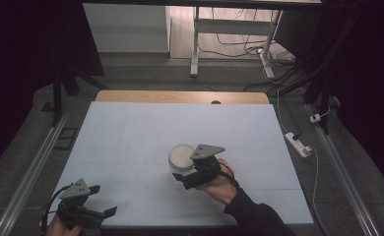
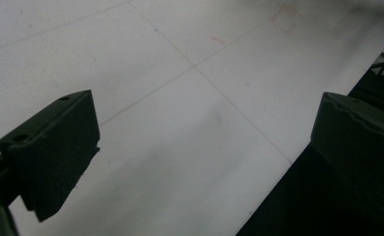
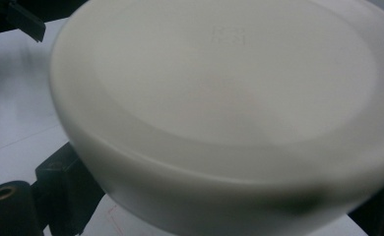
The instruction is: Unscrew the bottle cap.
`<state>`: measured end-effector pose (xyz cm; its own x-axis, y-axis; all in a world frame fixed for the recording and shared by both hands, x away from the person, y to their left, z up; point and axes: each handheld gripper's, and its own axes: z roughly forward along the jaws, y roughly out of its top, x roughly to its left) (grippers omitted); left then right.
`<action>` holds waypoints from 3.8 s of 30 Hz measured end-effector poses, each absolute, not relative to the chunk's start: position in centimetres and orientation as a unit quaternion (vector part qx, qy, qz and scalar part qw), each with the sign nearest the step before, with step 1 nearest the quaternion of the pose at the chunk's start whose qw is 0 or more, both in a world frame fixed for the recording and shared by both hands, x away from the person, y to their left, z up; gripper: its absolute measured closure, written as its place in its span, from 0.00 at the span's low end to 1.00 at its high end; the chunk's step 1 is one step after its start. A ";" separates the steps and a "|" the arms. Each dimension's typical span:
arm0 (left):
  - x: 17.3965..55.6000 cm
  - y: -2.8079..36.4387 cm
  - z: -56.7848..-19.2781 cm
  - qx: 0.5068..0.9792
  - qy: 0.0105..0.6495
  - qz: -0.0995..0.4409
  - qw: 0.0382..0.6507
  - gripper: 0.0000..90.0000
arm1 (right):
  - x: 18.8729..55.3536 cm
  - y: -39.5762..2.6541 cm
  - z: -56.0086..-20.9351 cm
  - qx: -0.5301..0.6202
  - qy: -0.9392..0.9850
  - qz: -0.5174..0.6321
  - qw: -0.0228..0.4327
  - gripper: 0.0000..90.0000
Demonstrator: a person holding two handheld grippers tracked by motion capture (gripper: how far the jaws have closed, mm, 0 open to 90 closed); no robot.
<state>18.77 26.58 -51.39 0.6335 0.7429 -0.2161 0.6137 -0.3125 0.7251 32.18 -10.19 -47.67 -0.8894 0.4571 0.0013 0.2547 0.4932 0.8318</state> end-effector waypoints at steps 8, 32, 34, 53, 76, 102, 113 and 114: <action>19.8 25.8 -50.9 0.817 0.388 0.076 0.419 0.00 | 32.1 -10.1 -47.6 0.205 0.858 0.458 0.109 0.07; 24.3 20.8 -47.9 0.818 0.317 0.093 0.470 0.00 | 31.8 -10.1 -47.5 0.194 0.860 0.461 0.106 0.07; 24.7 20.2 -47.6 0.823 0.309 0.096 0.467 0.00 | 31.8 -10.1 -47.5 0.192 0.859 0.462 0.105 0.07; 28.8 17.0 -45.8 0.846 0.243 0.067 0.470 0.00 | 31.5 -10.0 -47.5 0.173 0.861 0.467 0.097 0.07; 32.1 12.6 -44.7 0.865 0.059 -0.019 0.498 0.02 | 30.4 -9.3 -47.5 0.114 0.866 0.483 0.065 0.07; 31.5 10.7 -44.4 0.853 0.138 0.035 0.502 0.08 | 30.6 -9.4 -47.2 0.149 0.860 0.481 0.082 0.07; 30.8 9.0 -44.0 0.843 0.243 0.081 0.472 0.08 | 30.9 -9.6 -47.4 0.190 0.855 0.466 0.120 0.07; 30.8 9.0 -44.0 0.844 0.242 0.080 0.471 0.08 | 31.0 -9.6 -47.4 0.192 0.855 0.468 0.118 0.07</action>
<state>30.83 8.99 -44.00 0.8697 0.4846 -0.0932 0.3336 -0.4382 0.8347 30.96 -9.61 -47.36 -0.8986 0.4383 -0.0219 0.2176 0.4883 0.8451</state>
